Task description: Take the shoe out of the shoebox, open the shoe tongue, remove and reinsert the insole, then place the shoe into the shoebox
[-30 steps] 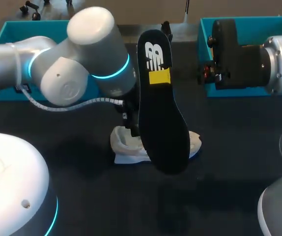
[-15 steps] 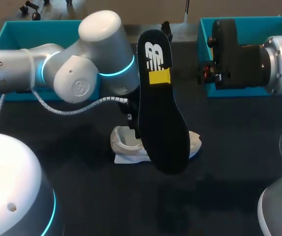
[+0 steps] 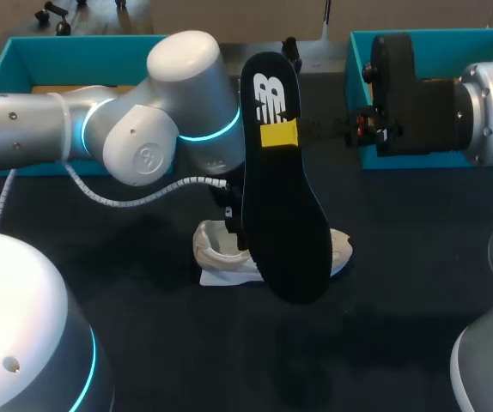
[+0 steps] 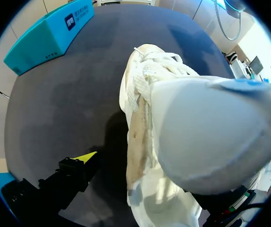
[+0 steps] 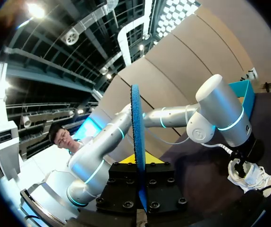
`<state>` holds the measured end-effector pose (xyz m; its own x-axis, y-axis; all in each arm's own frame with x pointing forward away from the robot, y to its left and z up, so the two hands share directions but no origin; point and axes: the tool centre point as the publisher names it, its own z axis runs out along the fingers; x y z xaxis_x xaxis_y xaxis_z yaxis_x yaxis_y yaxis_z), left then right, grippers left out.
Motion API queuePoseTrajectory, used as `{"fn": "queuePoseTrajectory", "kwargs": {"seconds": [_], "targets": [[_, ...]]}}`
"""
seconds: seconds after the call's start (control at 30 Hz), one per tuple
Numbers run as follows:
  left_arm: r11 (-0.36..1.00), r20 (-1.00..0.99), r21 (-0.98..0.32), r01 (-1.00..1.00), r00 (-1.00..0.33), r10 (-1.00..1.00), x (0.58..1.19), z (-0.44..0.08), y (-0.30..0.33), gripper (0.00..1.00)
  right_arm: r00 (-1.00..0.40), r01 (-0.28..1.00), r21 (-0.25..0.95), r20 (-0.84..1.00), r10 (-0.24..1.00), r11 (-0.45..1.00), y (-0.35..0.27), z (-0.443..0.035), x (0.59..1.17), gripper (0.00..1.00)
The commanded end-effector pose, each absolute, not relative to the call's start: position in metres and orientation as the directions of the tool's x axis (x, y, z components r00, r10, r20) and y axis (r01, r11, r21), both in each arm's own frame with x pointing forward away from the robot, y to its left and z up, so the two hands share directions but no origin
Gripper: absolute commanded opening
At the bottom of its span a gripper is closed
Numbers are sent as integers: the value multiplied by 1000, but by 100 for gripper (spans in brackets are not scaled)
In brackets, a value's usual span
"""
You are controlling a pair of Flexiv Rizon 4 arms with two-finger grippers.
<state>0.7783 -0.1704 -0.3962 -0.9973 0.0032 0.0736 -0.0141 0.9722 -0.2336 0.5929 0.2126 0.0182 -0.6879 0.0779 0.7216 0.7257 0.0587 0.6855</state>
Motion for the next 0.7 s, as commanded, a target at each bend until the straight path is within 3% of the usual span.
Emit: {"fn": "queuePoseTrajectory", "kwargs": {"seconds": [0.03,0.27,0.37,0.43,0.53,0.57,0.6,0.7], "targets": [[973,79,-229,-10,-997,8,783,-402,-175,100,-687,726,685,722,79,55,215,17,592,0],[973,95,-228,-26,-995,-4,785,-403,-177,97,-687,726,685,722,79,55,215,17,592,0],[972,102,-233,-33,-995,-9,785,-403,-176,78,-687,726,685,722,79,55,215,17,592,0],[972,107,-231,-39,-994,-14,785,-402,-176,49,-687,726,685,722,79,55,215,17,592,0],[972,118,-230,-45,-993,-18,785,-403,-176,33,-687,726,685,722,79,55,215,17,592,0],[972,121,-229,-46,-993,-18,785,-403,-176,20,-687,726,685,722,79,55,215,17,592,0],[972,128,-229,-48,-992,-19,785,-404,-177,1,-687,726,685,722,79,55,215,17,592,0],[971,152,-234,-37,-988,-1,784,-403,-177,0,-687,726,685,722,79,55,215,17,592,0]]}}
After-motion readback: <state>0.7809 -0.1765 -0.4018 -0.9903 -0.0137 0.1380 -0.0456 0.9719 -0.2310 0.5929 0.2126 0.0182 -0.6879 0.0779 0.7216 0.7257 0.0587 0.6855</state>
